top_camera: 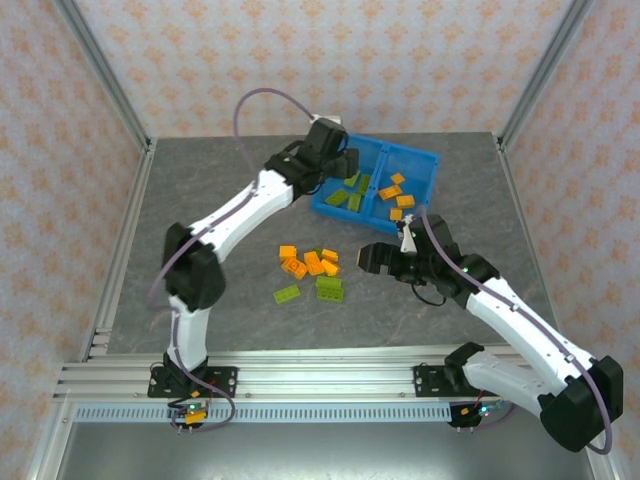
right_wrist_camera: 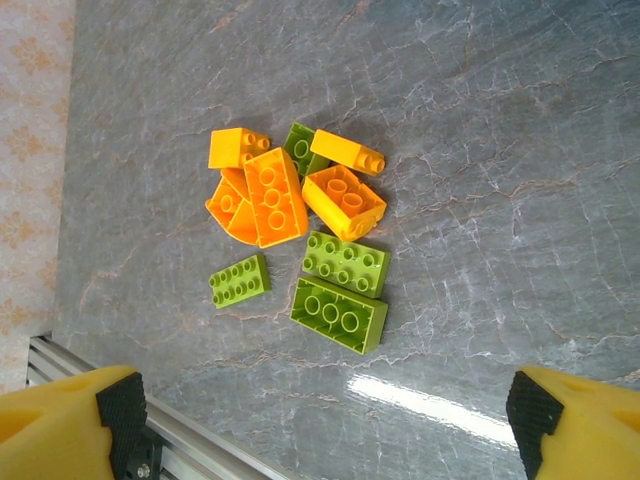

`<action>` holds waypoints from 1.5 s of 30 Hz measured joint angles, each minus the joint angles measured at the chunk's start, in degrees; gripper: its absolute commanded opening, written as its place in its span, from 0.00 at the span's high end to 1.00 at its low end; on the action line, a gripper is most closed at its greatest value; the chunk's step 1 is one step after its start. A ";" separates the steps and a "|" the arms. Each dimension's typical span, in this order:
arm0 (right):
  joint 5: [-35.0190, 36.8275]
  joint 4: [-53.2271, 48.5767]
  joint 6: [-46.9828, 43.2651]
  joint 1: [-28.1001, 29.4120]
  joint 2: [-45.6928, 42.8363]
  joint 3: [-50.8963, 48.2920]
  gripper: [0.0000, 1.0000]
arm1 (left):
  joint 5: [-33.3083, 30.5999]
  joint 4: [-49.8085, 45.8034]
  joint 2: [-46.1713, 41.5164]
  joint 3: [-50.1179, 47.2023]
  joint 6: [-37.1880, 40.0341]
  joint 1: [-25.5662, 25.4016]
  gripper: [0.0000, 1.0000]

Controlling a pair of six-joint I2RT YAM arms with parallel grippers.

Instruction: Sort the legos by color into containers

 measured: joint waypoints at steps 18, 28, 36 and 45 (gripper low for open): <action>8.15 1.40 -17.22 12.83 36.76 17.51 0.41 | 18.23 -3.48 -70.44 -59.21 45.97 -4.13 0.00; 9.62 -0.15 -25.14 13.09 49.55 24.39 0.49 | 22.77 -2.67 -74.18 -70.31 63.25 -4.13 0.00; 10.93 -0.04 -26.86 13.09 53.18 26.56 0.69 | 25.14 -1.81 -72.15 -70.40 66.03 -4.00 0.00; 12.85 0.17 -26.95 13.09 50.25 25.40 0.72 | 25.51 -0.50 -73.09 -70.93 67.25 -2.84 0.00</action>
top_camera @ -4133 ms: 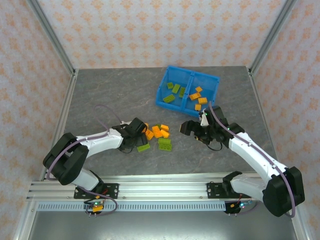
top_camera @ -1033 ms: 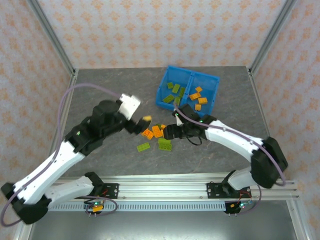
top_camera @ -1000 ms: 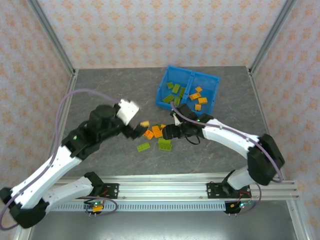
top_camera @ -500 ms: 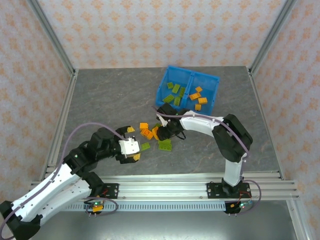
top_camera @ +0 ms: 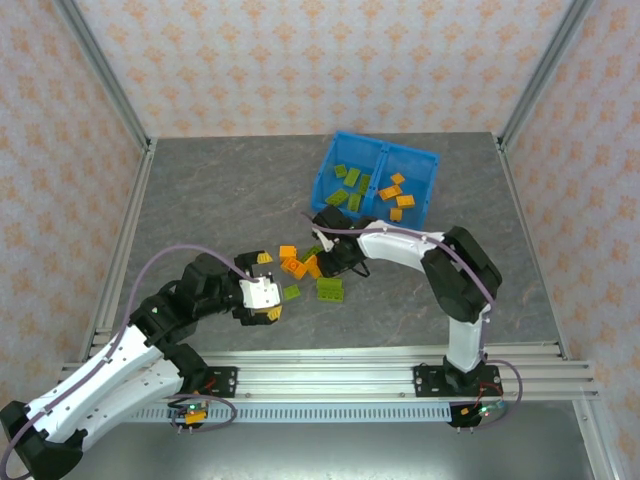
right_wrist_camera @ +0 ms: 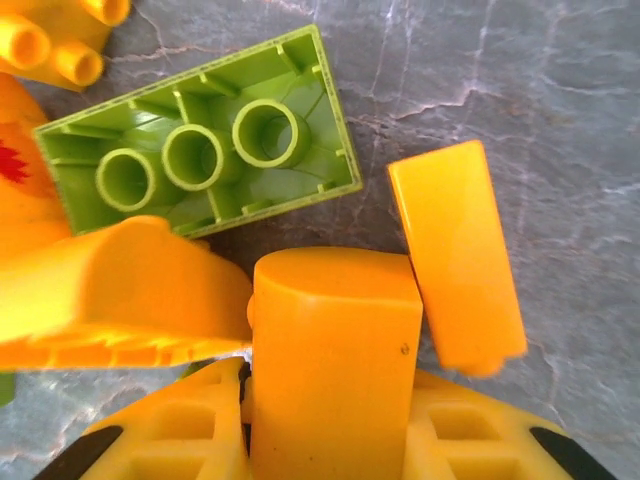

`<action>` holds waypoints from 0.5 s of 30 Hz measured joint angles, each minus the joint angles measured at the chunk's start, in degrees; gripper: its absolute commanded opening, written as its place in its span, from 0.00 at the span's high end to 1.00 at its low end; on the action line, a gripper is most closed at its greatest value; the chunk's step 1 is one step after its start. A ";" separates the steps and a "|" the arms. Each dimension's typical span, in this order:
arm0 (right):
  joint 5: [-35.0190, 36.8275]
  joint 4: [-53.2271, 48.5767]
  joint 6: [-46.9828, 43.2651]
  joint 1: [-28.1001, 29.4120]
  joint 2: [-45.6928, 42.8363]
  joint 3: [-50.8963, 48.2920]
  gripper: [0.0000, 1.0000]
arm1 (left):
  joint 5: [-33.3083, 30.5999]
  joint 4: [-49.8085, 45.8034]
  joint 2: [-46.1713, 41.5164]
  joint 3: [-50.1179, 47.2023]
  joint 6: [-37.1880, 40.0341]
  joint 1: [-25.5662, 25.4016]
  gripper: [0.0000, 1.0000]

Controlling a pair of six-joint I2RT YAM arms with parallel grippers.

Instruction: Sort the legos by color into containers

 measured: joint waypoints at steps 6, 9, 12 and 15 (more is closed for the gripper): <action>1.53 0.63 1.51 0.00 -9.55 -2.82 0.73 | 0.04 0.07 0.00 -0.31 0.00 0.37 0.00; 3.26 1.57 2.75 -0.13 -14.25 -4.15 0.73 | 0.22 0.17 0.00 -0.35 0.00 0.66 0.00; 6.21 3.78 4.92 -1.70 -20.39 -6.86 0.72 | 0.79 0.57 0.00 -0.35 0.00 0.66 0.00; 9.68 6.99 8.74 -7.58 -26.38 -9.35 0.72 | 1.14 1.29 0.00 -0.46 0.00 0.76 0.00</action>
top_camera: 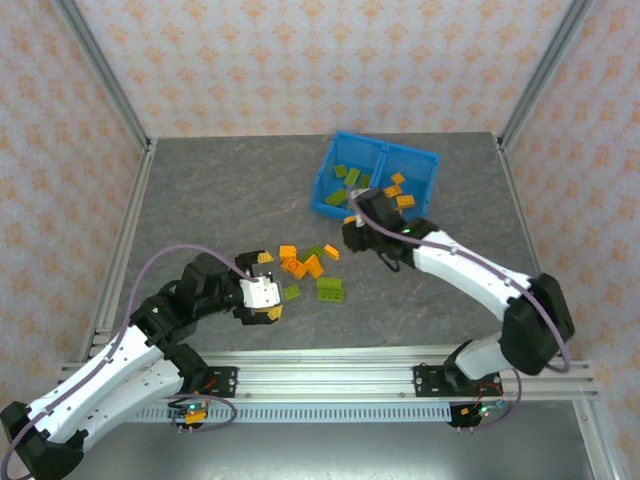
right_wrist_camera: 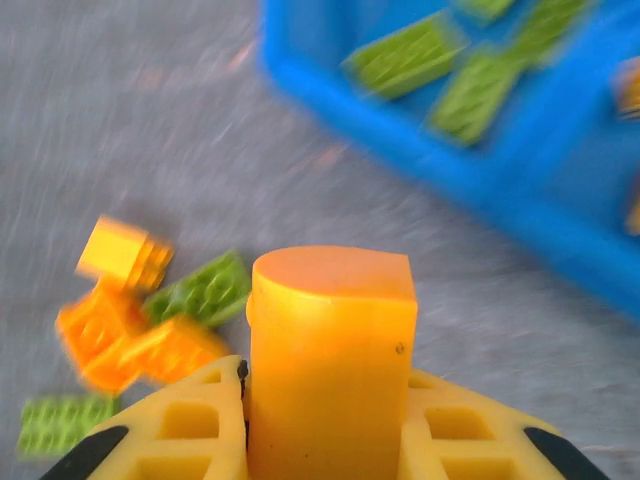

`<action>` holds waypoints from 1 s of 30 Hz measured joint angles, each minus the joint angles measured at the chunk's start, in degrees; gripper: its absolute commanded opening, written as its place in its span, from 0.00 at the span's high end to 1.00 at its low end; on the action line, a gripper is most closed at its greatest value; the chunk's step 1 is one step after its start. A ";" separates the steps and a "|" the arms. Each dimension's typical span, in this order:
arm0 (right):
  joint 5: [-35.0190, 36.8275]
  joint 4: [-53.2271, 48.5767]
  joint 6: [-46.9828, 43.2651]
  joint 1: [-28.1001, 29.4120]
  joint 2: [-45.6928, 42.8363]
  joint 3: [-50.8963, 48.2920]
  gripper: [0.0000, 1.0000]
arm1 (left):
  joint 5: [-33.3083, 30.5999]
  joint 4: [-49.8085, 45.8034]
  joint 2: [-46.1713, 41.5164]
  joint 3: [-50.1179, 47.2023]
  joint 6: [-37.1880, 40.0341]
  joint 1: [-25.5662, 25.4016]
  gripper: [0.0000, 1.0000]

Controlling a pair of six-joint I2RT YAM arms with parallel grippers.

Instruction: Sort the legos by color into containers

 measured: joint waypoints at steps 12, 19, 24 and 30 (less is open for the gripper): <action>7.17 3.50 7.91 -16.48 19.06 10.95 0.69 | 0.42 0.42 0.00 -0.09 -0.04 0.35 0.00; 6.80 2.97 11.10 -17.33 29.16 15.74 0.52 | 1.46 0.42 -0.04 -0.09 -0.04 0.37 0.00; 6.82 2.64 11.63 -17.31 28.76 16.81 0.48 | 1.62 0.42 -0.04 -0.15 -0.02 0.37 0.00; 5.33 2.64 11.04 -16.92 19.96 13.00 0.49 | 1.64 0.42 0.02 -0.20 -0.02 0.35 0.00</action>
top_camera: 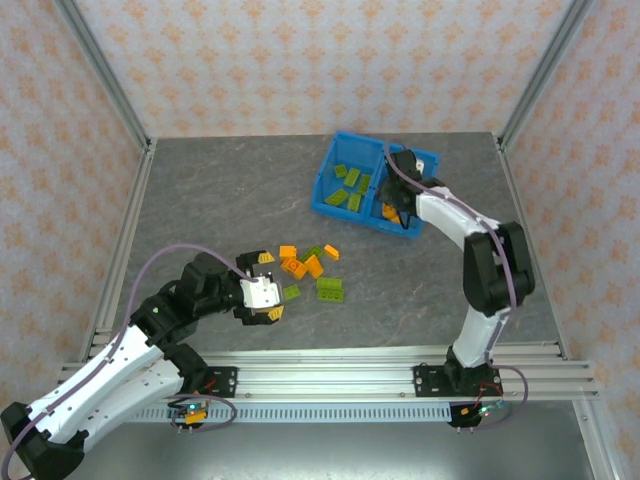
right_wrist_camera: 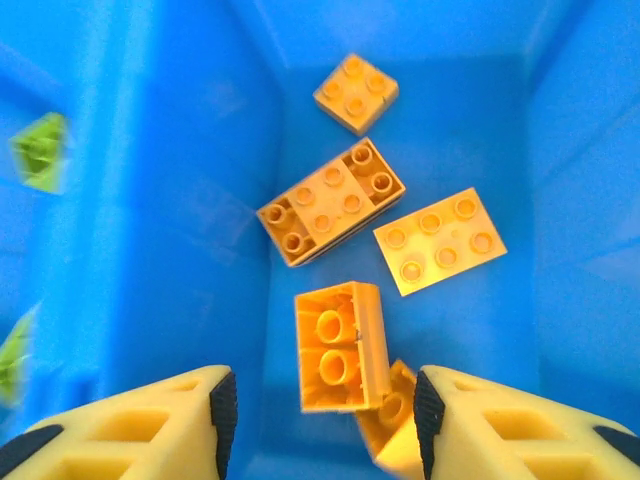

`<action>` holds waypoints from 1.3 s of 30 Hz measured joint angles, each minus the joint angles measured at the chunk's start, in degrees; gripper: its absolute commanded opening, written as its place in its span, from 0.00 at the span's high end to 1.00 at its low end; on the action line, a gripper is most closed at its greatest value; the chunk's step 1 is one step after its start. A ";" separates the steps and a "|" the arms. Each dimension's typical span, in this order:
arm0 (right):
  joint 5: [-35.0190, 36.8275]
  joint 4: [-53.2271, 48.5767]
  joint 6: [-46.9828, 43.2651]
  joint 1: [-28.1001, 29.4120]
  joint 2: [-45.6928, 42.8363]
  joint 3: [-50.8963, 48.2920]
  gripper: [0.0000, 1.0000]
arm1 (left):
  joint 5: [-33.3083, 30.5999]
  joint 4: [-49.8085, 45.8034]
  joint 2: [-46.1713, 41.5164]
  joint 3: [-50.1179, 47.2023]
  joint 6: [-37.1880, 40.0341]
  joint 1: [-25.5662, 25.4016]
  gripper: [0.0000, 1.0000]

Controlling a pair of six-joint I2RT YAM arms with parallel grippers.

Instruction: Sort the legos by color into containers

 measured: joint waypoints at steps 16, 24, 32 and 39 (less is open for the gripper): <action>-14.14 -3.28 -17.99 27.47 -1.46 -1.75 0.42 | 0.02 0.00 0.74 0.00 1.11 0.33 0.00; -15.76 -5.25 -20.13 27.52 4.63 -1.90 0.35 | 0.04 -0.02 0.74 -0.04 1.73 0.39 0.00; -16.61 -4.04 -20.33 27.52 7.67 -2.14 0.42 | 0.68 -0.02 0.74 -0.07 2.84 0.39 0.00; -17.53 -3.96 -20.81 27.52 11.10 -1.81 0.63 | 1.07 -0.07 0.76 -0.33 3.08 0.39 0.00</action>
